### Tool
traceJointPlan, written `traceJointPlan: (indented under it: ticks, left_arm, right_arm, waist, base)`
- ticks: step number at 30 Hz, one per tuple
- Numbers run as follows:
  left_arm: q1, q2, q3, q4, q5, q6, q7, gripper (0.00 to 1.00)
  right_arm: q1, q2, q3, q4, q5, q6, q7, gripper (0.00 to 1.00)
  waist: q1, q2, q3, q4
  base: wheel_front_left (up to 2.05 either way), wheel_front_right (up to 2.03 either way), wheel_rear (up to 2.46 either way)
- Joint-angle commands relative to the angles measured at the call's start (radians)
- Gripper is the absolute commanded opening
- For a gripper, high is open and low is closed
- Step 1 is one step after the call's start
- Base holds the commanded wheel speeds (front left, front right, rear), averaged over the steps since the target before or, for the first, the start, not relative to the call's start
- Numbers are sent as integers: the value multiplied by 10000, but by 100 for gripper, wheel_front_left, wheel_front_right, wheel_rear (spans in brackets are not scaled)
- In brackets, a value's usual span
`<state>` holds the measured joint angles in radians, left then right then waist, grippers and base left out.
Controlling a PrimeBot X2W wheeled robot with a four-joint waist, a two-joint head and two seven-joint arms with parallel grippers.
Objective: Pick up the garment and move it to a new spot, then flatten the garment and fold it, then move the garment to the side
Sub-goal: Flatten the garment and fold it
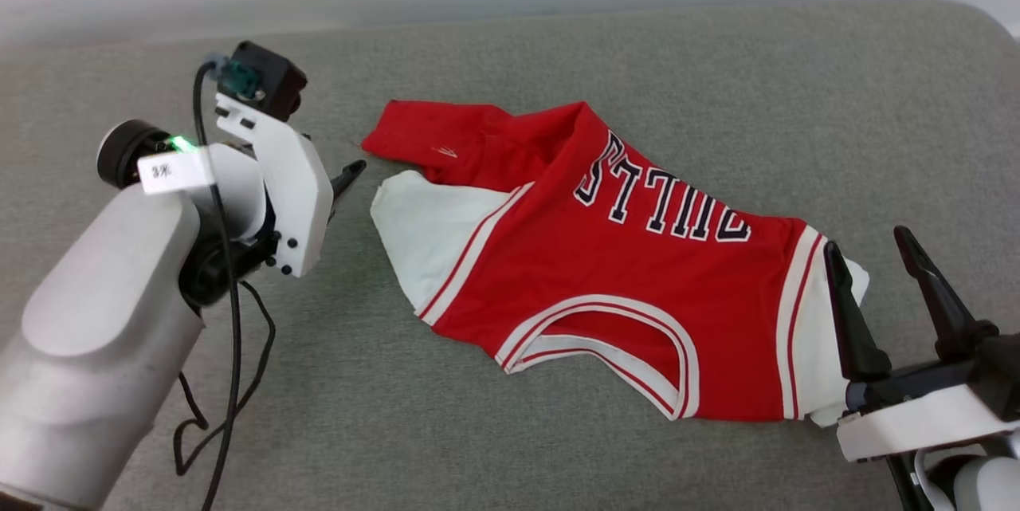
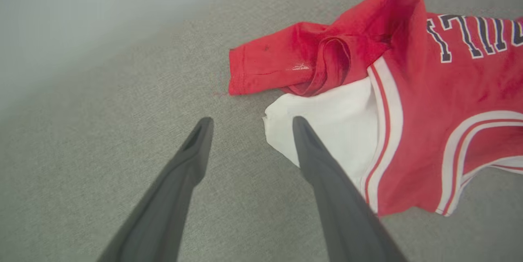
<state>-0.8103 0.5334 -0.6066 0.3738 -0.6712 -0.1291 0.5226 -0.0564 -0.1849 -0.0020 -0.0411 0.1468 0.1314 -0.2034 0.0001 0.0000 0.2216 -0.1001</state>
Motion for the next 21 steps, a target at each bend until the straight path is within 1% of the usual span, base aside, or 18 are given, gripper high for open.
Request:
traceJointPlan:
  ticks: [1,6,9,17,21]
  left_arm:
    - [-239,85,-139,49,-128,1,178,100]
    - [-1060,361,-1160,450,-654,0,1269,100]
    - [-1496,468,-1729,714,-829,0,1642,100]
    - [-2053,696,-3094,1469,-1063,1,1850,100]
    - [-1894,795,-4028,1885,-1230,9,2131,100]
  right_arm:
    - [-151,-44,34,34,-40,-14,-77,100]
    - [-535,-5,155,211,-48,-14,-245,100]
    - [-741,54,249,326,-55,-14,-350,100]
    - [-1141,113,364,619,-57,-14,-524,100]
    - [-1223,74,337,689,-57,-14,-560,100]
  waist:
    - [-1,0,254,-217]
    - [-1,0,795,-564]
    - [-1,0,1096,-756]
    - [-1,0,1601,-1167]
    - [-1,0,1671,-1259]
  base:
    - [0,0,0]
    - [0,0,0]
    - [0,0,0]
    - [0,0,0]
    - [0,0,0]
